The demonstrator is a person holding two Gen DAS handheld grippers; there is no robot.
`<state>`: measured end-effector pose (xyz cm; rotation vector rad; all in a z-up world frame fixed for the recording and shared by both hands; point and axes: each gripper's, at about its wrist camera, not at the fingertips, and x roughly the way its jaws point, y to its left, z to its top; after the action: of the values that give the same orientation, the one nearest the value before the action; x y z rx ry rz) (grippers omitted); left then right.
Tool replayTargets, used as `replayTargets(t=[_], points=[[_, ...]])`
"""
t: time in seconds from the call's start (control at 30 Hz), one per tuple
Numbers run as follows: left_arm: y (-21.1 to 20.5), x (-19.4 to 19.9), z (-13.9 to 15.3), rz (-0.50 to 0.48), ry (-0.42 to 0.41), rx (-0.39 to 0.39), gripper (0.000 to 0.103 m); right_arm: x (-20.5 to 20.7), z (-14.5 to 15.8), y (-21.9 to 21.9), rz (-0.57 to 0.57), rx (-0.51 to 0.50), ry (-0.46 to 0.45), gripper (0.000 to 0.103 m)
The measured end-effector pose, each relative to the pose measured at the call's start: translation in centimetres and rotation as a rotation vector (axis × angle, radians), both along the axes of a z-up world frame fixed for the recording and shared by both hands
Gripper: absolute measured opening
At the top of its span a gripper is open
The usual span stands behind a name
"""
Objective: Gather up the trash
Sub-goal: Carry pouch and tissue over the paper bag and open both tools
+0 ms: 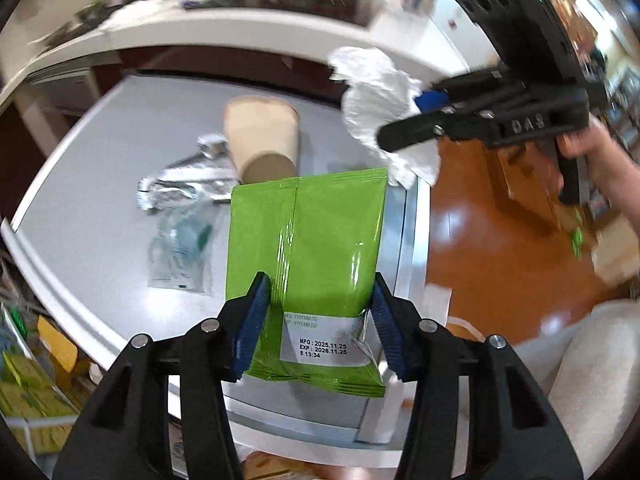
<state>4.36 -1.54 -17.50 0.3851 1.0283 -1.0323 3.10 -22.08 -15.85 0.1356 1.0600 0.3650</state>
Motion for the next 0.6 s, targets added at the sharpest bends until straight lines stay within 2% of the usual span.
replayTargets(t=[0.1,0.3,0.43,0.6], points=[[1.4,0.6,2.7,0.067,-0.026,-0.057,0.051,-0.8,2.0,-0.3,0.011,0.003,-0.045,0.036],[2.3,-1.7,6.7,0.166,-0.092,-0.155,0.051,-3.3,5.8,-1.6,0.024,0.027,-0.124,0.036],[2.7,-3.8,7.7,0.197,-0.111,-0.186,0.051,-5.3,6.9,-2.2,0.042,0.035,-0.133,0.036],[2.4,-5.7,7.5,0.215,-0.080,-0.213,0.051,-7.1,6.7,-2.3,0.060,0.037,-0.115,0.036]])
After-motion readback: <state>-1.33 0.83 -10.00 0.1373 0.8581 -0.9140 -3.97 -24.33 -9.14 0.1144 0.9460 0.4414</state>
